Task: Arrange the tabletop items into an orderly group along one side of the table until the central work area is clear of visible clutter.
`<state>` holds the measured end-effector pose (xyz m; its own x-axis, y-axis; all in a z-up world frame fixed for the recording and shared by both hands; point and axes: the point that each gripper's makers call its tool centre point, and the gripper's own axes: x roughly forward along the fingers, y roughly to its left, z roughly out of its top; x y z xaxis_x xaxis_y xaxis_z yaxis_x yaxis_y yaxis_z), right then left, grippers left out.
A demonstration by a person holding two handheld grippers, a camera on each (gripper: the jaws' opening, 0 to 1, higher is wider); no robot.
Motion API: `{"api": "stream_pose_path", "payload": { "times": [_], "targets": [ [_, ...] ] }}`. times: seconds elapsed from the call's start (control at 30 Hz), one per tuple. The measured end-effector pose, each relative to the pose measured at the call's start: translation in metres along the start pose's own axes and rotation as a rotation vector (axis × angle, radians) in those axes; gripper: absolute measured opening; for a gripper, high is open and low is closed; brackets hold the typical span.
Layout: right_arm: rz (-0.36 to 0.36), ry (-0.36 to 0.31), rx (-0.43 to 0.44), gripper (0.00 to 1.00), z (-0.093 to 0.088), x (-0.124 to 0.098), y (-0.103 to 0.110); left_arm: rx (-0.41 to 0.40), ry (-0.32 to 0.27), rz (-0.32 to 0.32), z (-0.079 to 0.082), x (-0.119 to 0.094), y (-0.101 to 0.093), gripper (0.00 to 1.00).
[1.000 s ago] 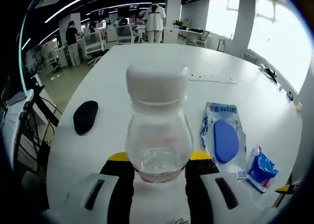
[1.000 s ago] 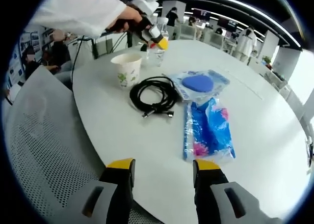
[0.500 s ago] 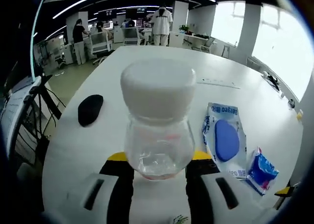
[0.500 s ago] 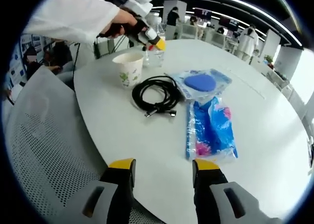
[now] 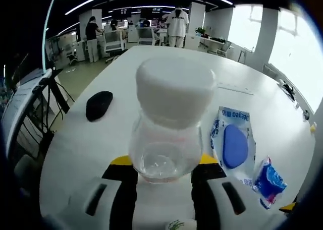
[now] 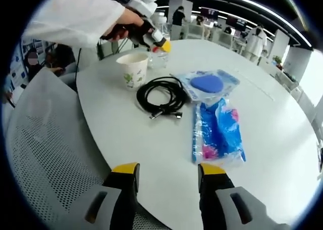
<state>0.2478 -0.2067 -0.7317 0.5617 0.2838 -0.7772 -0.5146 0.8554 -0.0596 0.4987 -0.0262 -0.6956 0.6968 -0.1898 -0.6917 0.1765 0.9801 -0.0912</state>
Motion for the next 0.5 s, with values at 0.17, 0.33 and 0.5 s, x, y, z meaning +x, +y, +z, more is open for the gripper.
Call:
{"api": "stream_pose_path", "payload": {
  "times": [0.17,0.33,0.5],
  "targets": [
    [0.006,-0.001,0.0,0.46,0.0,0.0,0.001,0.021,-0.075,-0.065,0.01,-0.005,-0.005,0.78],
    [0.011,-0.002,-0.001,0.46,0.001,0.0,0.002,0.057,-0.143,-0.123,0.013,-0.026,-0.006,0.97],
    [0.016,-0.001,0.0,0.45,0.0,0.001,0.002,0.098,-0.186,-0.144,0.007,-0.049,0.001,1.0]
  ]
}}
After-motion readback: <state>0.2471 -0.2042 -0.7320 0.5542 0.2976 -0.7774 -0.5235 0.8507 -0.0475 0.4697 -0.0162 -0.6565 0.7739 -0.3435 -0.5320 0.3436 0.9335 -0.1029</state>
